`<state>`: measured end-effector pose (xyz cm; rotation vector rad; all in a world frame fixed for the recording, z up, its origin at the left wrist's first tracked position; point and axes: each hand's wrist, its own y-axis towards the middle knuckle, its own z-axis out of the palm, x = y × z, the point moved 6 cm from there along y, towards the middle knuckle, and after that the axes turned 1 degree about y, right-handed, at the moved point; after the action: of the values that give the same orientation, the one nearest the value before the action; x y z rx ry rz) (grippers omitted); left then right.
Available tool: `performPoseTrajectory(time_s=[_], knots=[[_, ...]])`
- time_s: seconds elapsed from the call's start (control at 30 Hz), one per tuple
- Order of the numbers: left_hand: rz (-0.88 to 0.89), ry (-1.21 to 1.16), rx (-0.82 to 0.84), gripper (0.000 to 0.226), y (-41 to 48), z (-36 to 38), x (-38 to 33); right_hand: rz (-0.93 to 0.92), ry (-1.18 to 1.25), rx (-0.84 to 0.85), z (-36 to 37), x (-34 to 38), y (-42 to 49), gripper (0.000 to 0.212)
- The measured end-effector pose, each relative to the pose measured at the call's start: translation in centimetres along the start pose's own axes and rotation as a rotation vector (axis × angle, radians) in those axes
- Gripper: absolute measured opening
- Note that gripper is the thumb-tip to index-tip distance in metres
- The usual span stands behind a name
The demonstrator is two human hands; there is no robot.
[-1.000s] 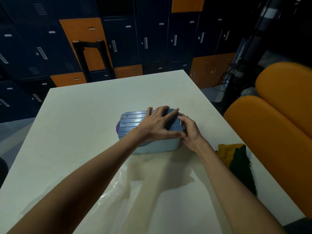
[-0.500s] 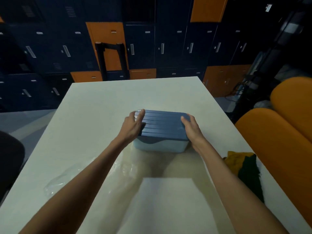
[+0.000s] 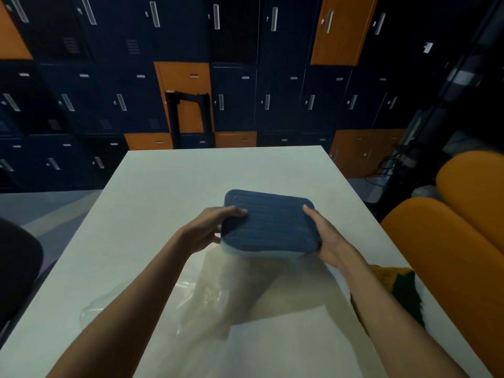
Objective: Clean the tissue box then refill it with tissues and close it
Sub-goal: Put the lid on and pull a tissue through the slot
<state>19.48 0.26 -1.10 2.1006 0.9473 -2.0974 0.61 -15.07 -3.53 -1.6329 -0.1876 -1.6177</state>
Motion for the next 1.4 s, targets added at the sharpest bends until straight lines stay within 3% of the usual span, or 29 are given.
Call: performPoseTrajectory(time_s=[0.23, 0.33, 0.43, 0.53, 0.63, 0.77, 0.93, 1.07, 1.13, 1.2, 1.3, 1.4], knots=[[0.389, 0.069, -0.143, 0.077, -1.5, -1.5, -5.3, 0.249, 0.158, 0.168, -0.2, 0.8, 0.5, 0.083], [0.498, 0.136, -0.023, 0.084, -2.4, -1.4, -6.1, 0.302, 0.276, 0.248, 0.6, 1.5, 0.2, 0.081], [0.503, 0.257, 0.019, 0.102, -2.6, -1.4, -5.5, 0.202, 0.361, 0.231, 1.3, 3.3, 0.2, 0.062], [0.488, 0.175, 0.026, 0.108, -2.1, -1.3, -4.4, -0.013, 0.284, 0.194, 1.6, 4.8, 0.7, 0.053], [0.461, 0.05, 0.034, 0.109, -1.6, -1.0, -3.5, -0.111, 0.161, 0.253, 1.7, 4.7, 1.1, 0.07], [0.516, 0.105, -0.163, 0.109, -0.8, -1.0, -1.9, -0.168, -0.084, 0.281, 1.7, 3.6, 1.4, 0.105], [0.642, 0.305, -0.283, 0.108, -0.3, -0.1, 0.6, -0.256, -0.274, 0.164, 1.4, 2.1, 1.8, 0.115], [0.556, 0.261, -0.236, 0.109, -0.3, 0.4, 2.3, -0.263, -0.367, 0.134, 0.9, 2.1, 1.8, 0.11], [0.474, 0.252, -0.217, 0.106, -0.3, 0.3, 2.4, -0.257, -0.497, 0.137, 0.7, 2.4, 1.7, 0.097], [0.429, 0.32, -0.259, 0.102, -0.5, 0.1, 1.5, -0.294, -0.74, 0.011, 0.4, 3.5, 1.5, 0.078], [0.423, 0.417, -0.253, 0.104, 0.1, 0.3, -0.9, -0.545, -0.962, -0.226, 1.7, 6.1, 0.3, 0.059], [0.373, 0.595, -0.183, 0.118, 1.8, 0.8, -1.4, -0.695, -0.983, -0.152, 4.9, 6.9, -0.6, 0.034]])
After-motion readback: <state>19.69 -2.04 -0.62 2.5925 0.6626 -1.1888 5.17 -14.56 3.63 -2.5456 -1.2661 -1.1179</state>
